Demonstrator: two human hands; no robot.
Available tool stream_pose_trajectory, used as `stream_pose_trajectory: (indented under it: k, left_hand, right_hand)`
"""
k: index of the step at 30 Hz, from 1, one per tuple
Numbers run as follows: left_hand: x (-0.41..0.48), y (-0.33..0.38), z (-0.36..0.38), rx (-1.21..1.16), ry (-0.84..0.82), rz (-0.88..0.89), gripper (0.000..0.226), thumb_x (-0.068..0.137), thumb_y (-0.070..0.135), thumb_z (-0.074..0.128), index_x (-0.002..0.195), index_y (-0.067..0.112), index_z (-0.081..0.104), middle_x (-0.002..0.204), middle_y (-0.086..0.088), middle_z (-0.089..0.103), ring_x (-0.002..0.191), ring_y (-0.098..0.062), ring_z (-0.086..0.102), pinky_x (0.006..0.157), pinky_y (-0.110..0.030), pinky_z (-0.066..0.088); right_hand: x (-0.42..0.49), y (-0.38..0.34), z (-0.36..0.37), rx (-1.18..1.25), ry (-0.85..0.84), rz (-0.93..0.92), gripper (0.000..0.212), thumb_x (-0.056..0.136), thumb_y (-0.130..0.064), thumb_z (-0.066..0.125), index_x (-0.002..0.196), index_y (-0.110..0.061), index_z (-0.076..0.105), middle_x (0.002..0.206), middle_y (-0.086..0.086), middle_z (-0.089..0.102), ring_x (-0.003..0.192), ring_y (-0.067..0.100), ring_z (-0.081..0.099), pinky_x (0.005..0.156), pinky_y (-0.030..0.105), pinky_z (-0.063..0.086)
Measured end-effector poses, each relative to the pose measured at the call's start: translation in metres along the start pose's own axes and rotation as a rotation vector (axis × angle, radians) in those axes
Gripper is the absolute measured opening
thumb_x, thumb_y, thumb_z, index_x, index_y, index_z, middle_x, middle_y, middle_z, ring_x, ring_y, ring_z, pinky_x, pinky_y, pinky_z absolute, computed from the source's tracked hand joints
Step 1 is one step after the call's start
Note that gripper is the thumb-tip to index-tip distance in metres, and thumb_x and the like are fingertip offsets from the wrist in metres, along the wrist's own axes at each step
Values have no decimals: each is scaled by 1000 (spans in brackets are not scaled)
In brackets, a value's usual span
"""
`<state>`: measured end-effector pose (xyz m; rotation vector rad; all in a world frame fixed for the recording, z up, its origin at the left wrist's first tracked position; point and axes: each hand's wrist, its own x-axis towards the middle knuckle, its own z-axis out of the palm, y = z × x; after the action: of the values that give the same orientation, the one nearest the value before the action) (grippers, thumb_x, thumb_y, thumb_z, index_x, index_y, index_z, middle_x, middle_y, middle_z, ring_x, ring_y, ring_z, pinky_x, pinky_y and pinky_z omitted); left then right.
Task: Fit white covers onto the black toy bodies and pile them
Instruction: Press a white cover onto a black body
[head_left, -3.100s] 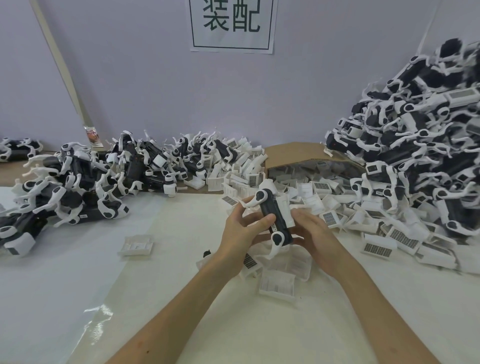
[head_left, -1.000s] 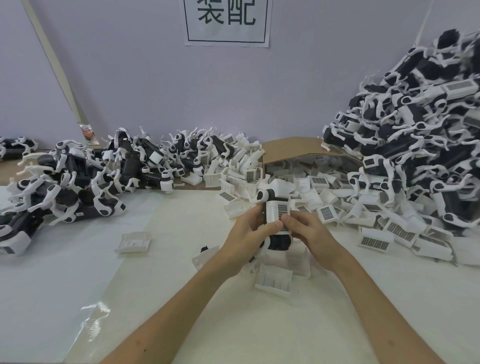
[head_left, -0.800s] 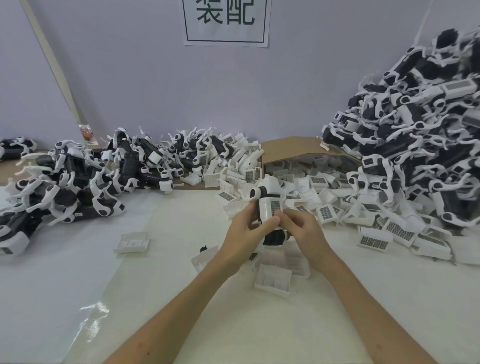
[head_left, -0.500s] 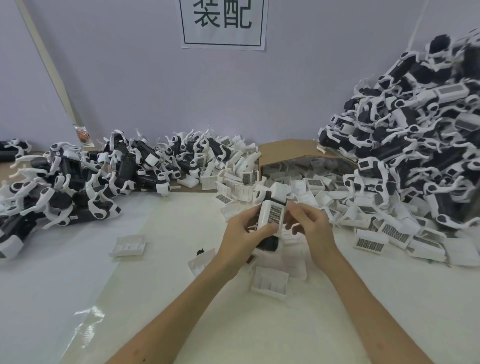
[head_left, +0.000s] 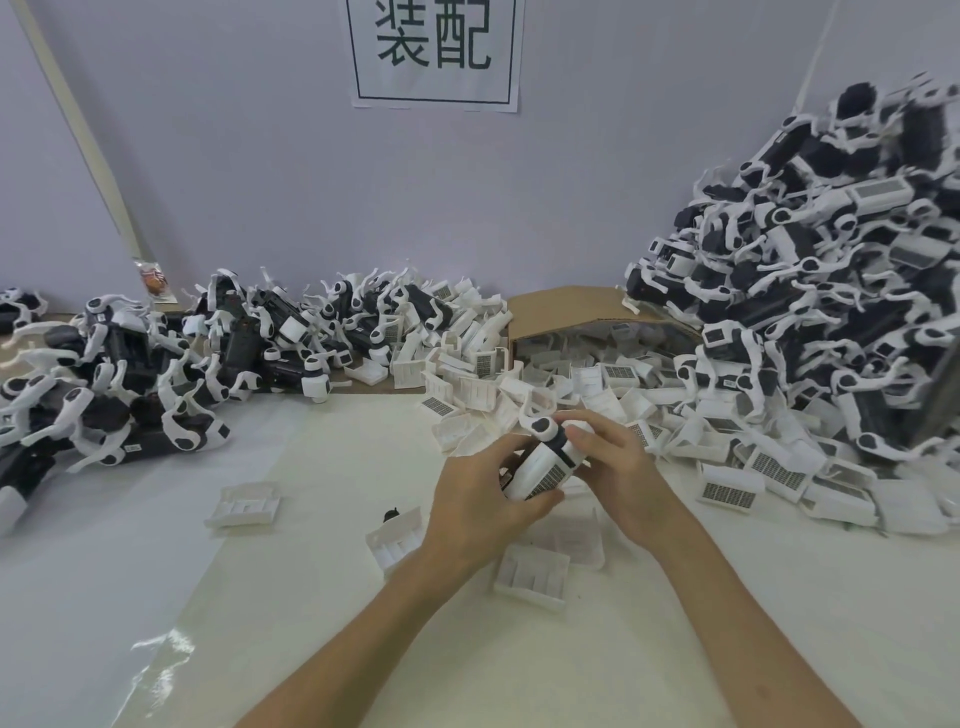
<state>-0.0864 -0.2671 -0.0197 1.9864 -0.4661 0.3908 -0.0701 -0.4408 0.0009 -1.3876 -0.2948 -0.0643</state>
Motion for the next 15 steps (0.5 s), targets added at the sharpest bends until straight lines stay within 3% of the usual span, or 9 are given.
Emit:
stream_pose_trajectory:
  k: [2,5,7,9,11,13,15]
  left_hand:
    - [0,2,0,8,26,13,45,72,38,81,114,40,68,87,22,71,79,3,67,69,-19,55]
    - [-1,4,0,-188,-1,-49,39,73,31,81,106,46,68,81,11,73,58,-13,66,53,-34,58]
    - [-2,8,0,-300,-24,-87,35,75,28,81,103,44,70,81,6,73,58,-25,66,48,-38,57]
    - [-3,10,1,-308,-46,-80,33,78,32,79,109,34,70,85,9,73,64,-17,67,54,-32,56]
    - [-3,12,2,-264,-51,-60,34,81,41,72,113,29,68,93,13,72,79,-8,69,65,-26,56]
    - [-2,13,-1,-333,-46,-85,34,86,44,63,114,25,65,102,7,71,88,-8,70,67,-22,55]
    - [1,13,-8,-460,17,-110,33,90,42,55,113,19,60,105,-3,69,80,-8,70,64,-20,54]
  right_hand:
    - [-1,-1,0,63,-42,13,28,86,-24,65,108,-8,72,105,13,69,98,24,65,79,30,54]
    - [-3,-4,0,111,-117,25,38,87,-27,59,117,-5,69,110,16,68,101,27,65,82,31,54]
    - [-3,-7,-1,79,-118,16,39,88,-30,60,116,-4,70,111,19,68,102,29,66,82,33,54]
    - [-2,-8,-5,44,-86,-1,40,88,-31,61,115,-2,69,111,25,67,101,32,66,84,36,53]
    - [-1,-9,-6,10,-49,-1,36,89,-33,60,106,-4,73,98,23,68,86,27,66,74,31,52]
    - [0,-10,-8,-11,48,36,26,88,-36,61,83,-14,74,76,8,65,67,16,58,56,23,45]
    - [3,-10,-14,54,185,117,25,89,-38,65,76,-18,72,75,4,64,67,17,53,57,27,40]
